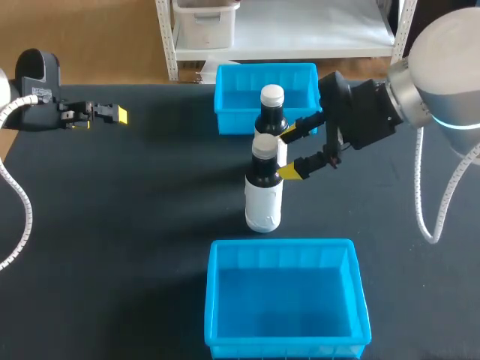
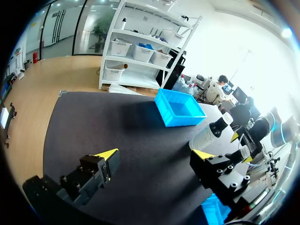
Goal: Pick up the bottle, and place it in the far bin if it is heavy, or in the near bin if it is light.
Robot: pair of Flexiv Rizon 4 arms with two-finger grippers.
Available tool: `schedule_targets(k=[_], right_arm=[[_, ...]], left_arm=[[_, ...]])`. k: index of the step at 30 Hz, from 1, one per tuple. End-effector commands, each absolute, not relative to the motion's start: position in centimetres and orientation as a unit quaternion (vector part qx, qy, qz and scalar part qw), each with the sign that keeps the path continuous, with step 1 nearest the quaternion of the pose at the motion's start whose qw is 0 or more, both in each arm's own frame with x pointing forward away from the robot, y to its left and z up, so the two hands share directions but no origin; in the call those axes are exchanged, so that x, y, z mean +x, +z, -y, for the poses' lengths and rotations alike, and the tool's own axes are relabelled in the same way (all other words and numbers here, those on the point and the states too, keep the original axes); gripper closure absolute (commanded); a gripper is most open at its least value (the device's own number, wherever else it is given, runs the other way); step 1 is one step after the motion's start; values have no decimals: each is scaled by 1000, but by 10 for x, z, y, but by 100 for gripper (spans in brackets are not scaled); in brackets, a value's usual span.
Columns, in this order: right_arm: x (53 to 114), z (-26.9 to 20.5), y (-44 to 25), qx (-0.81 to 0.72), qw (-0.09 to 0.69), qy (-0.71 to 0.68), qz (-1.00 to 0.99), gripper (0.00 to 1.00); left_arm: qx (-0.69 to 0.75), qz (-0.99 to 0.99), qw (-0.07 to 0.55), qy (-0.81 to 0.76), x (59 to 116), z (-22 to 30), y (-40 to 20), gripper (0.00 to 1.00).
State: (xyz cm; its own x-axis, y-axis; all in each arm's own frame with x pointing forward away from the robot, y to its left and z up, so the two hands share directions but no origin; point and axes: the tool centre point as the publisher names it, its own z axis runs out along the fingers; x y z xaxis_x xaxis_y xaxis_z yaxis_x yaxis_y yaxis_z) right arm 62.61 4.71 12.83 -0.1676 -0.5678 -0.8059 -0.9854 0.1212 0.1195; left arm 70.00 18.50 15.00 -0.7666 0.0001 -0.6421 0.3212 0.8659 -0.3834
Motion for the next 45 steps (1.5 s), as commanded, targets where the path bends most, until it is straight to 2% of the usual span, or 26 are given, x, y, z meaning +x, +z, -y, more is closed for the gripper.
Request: schedule_targets(k=[1,11,27,30,34,37,43,44,45], right_arm=[[621,-54,129,-572,306,349,-677,0],[609,-77,130,-587,299,368,-656,0],[608,-82,127,-588,296,371,-655,0],[608,-82,125,-588,295,371,-656,12],[608,-83,123,-587,294,372,-656,19],[608,-84,122,-587,293,373,-656,37],[609,-85,120,-586,293,374,-657,38],[609,-85,120,-586,293,374,-657,47],[609,-85,120,-585,293,374,-657,51]], left_arm=[[88,-908,330,-243,700,-185,150,0],[88,-908,330,-243,700,-185,150,0],[88,-908,330,-243,700,-185,150,0],[88,-908,330,-243,700,-185,150,0],[88,-908,330,-243,700,-185,150,0],[88,-908,330,-243,700,-185,150,0],[88,-908,330,-243,700,-185,150,0],[88,-908,330,-243,700,-185,150,0],[88,-908,330,-243,700,-185,150,0]])
